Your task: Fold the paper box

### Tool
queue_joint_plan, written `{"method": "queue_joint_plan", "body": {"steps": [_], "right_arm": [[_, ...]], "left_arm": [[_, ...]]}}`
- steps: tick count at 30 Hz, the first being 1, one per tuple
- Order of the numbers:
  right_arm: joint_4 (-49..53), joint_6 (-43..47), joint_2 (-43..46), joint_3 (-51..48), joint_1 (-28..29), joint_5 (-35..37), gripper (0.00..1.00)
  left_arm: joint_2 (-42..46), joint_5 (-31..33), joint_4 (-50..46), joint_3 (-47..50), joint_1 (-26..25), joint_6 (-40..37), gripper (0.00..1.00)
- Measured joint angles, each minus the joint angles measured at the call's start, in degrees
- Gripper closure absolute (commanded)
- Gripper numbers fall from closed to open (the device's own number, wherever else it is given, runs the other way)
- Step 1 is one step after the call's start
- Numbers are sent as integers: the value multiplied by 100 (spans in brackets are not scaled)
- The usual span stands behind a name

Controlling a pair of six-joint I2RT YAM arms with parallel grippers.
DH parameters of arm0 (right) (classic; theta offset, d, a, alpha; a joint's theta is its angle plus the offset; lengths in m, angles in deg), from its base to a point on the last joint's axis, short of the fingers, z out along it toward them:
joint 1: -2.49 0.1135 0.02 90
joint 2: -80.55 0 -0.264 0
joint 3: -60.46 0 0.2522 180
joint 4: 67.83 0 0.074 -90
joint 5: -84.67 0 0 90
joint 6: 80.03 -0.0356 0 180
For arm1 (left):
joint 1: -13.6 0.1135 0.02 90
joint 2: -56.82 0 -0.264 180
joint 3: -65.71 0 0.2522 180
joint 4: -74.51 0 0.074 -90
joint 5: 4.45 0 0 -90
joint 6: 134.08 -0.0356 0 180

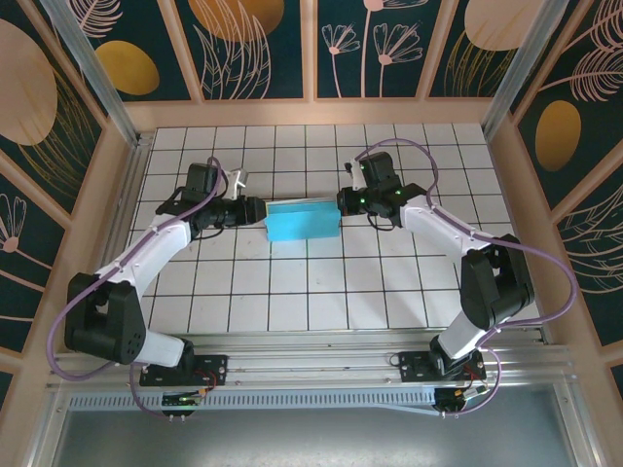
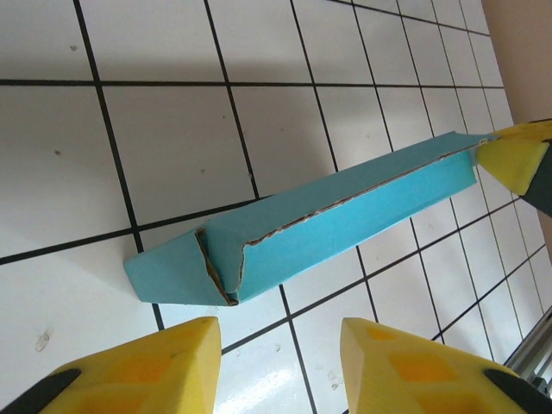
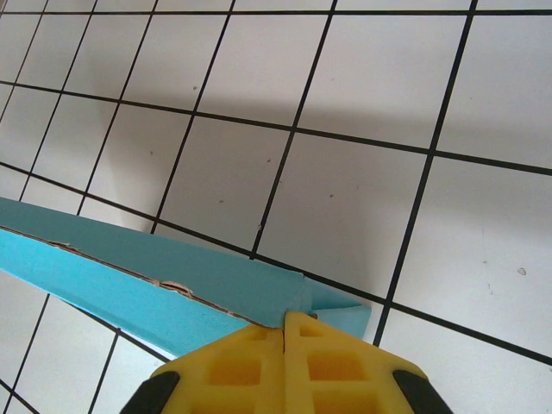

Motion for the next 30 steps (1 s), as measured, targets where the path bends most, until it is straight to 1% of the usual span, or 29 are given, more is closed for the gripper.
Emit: {"method": "queue_joint_plan", "body": {"steps": [5,10,17,21,25,30], "right_arm": [[15,2,2,7,7,13,94],[17,2,2,7,9,15,94],[55,2,0,24,11,15,94],[101,4,0,46,11,13,94],[103,7,-4,50,13,13,94],[114,4,-7,50,15,13,94]], "left_arm": [[114,227,35,-61,0,278,58],[111,525,393,-37,0,1115,58],[-326,520,876,0,0,2039,59],[-407,546,944,142,0,2374,59],[-407,466,1322,413,2,2675,59],[-409,376,1606,540,0,2892,66]]}}
